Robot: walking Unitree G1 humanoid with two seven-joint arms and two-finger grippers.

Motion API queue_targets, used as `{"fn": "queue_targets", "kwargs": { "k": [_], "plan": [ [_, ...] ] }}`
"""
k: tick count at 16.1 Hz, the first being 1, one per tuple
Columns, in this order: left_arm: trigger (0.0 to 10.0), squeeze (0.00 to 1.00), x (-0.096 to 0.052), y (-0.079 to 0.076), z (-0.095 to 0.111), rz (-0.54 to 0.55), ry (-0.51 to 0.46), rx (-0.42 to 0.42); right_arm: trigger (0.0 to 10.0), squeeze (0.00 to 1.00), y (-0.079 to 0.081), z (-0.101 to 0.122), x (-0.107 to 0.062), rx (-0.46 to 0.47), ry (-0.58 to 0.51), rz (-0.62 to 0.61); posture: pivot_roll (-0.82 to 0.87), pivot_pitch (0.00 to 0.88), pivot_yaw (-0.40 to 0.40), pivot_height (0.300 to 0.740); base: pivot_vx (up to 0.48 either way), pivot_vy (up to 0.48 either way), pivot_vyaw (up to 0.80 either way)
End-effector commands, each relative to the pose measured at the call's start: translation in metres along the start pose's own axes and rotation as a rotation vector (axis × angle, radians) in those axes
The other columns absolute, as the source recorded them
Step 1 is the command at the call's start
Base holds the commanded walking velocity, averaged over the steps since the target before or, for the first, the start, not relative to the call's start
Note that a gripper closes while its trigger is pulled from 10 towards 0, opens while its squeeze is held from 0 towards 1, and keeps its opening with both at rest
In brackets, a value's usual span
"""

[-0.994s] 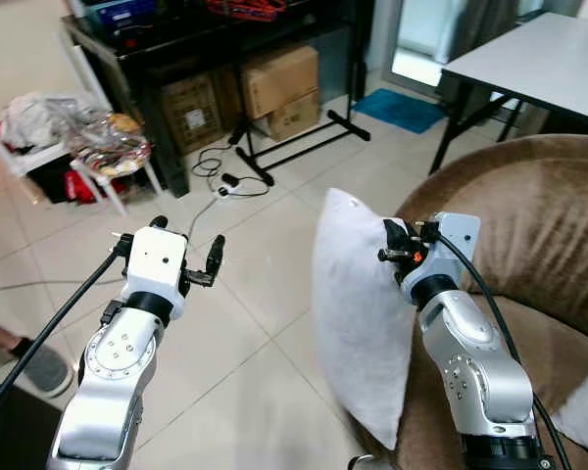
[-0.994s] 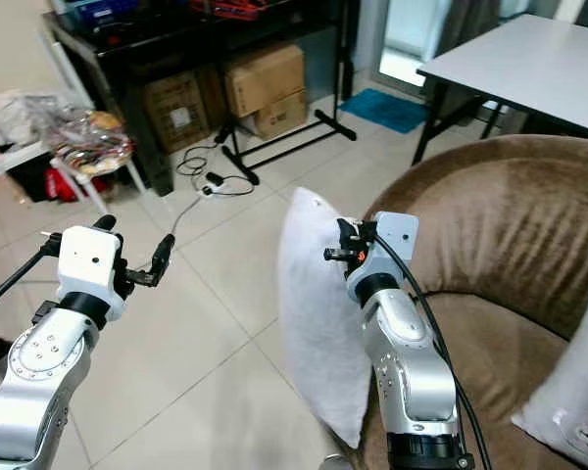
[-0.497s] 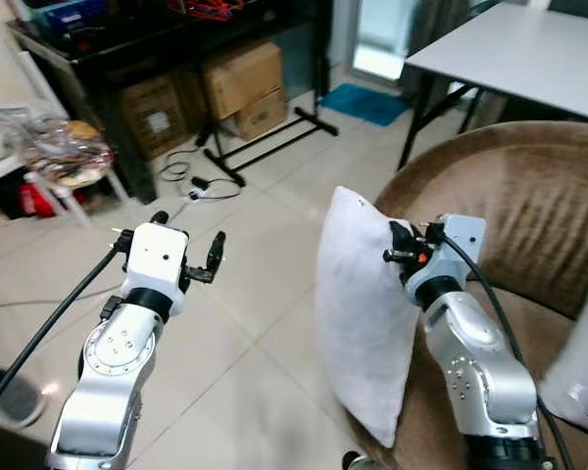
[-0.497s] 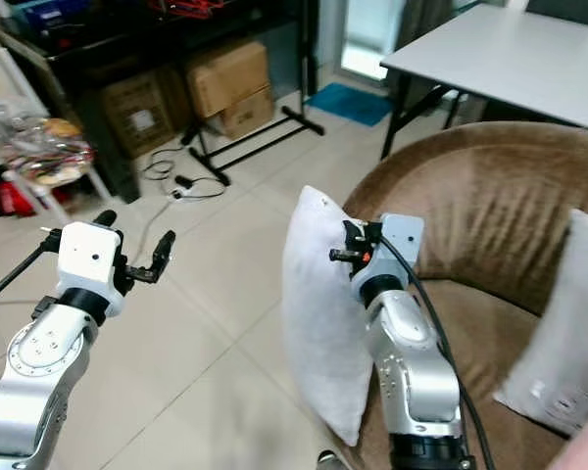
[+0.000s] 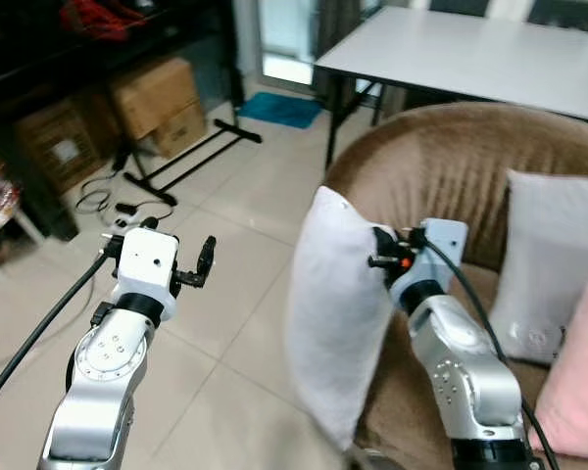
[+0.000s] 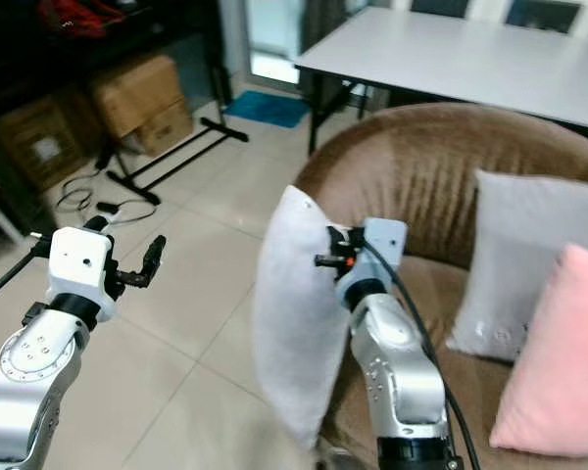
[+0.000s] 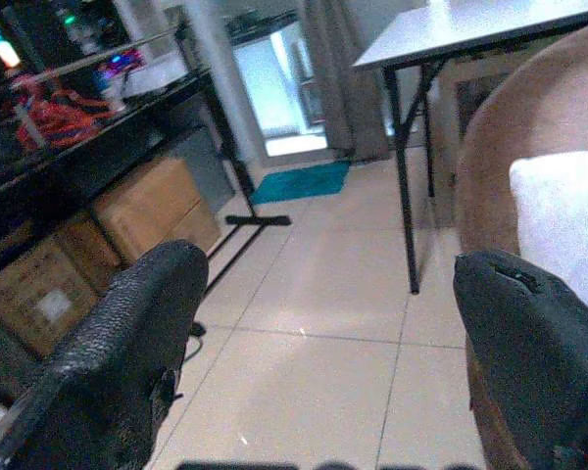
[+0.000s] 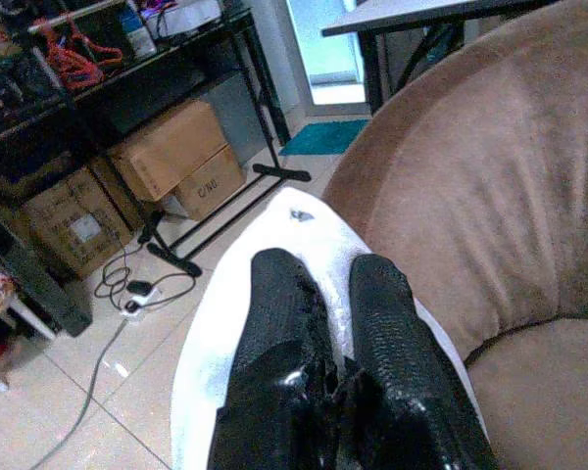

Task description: Move the pillow to the sofa from floor

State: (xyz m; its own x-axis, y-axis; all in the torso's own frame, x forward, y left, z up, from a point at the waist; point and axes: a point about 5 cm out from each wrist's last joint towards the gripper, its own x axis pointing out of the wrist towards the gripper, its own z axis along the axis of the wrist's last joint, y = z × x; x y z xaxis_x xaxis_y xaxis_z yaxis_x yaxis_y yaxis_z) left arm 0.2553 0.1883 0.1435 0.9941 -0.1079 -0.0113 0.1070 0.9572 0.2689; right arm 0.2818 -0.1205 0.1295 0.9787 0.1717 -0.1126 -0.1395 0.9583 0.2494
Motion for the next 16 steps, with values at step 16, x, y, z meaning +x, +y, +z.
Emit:
{"fn": "queue_targets", "kwargs": {
  "k": [16],
  "plan": [
    [10.0,0.00,0.001,-0.002,0.007,-0.035,-0.031,-0.023,10.0,0.00,-0.001,0.033,0.007,-0.010,-0.160,0.028,-0.07,0.000,0.106,0.740,0.298,0.000,-0.23]
  ]
}}
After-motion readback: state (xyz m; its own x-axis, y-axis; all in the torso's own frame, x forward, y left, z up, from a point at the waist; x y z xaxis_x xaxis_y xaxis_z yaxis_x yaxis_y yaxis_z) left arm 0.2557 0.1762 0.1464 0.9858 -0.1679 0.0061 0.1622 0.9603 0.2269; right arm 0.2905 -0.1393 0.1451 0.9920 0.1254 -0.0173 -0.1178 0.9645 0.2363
